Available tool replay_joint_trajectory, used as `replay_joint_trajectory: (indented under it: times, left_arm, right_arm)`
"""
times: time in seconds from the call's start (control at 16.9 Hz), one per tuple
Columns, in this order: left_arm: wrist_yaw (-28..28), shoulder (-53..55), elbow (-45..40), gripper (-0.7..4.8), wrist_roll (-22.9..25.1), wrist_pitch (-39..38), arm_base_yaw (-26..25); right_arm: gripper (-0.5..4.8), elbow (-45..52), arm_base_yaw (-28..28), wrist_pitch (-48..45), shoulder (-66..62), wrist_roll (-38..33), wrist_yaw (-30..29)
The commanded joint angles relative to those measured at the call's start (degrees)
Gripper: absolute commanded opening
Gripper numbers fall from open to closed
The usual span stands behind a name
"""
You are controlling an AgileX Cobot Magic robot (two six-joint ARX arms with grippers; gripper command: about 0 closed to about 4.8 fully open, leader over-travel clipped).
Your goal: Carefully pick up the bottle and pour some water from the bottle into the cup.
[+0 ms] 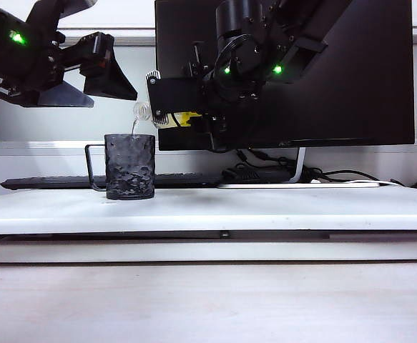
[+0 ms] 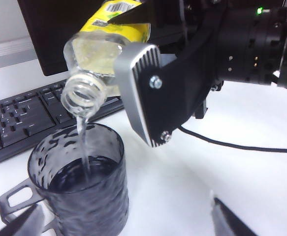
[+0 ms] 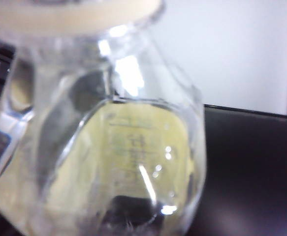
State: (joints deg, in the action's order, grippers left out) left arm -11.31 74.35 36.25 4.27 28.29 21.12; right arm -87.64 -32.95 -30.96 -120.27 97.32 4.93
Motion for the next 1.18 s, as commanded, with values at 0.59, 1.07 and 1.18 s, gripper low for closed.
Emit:
replay_joint_trajectory:
  times: [0.59,1.07,1.18]
  left_arm:
    - [0.2,-0.2,0.1,4.79,0.2,0.6,-0.3]
    - [0.2,-0.2,0.1,4.79,0.2,0.5,-0.3]
    - [1.2,-0.2,0.1,4.79,0.2,0.5,-0.5]
  right_arm:
    - [2.07,-0.4,-0.5,-1.9,0.5,1.9,0.7]
    - [2.06,-0.4,-0.6,-2.3,0.5,-18.4,6.7]
    - [2.06,-0.4,-0.7,-2.3,0.5,-26.4,9.7]
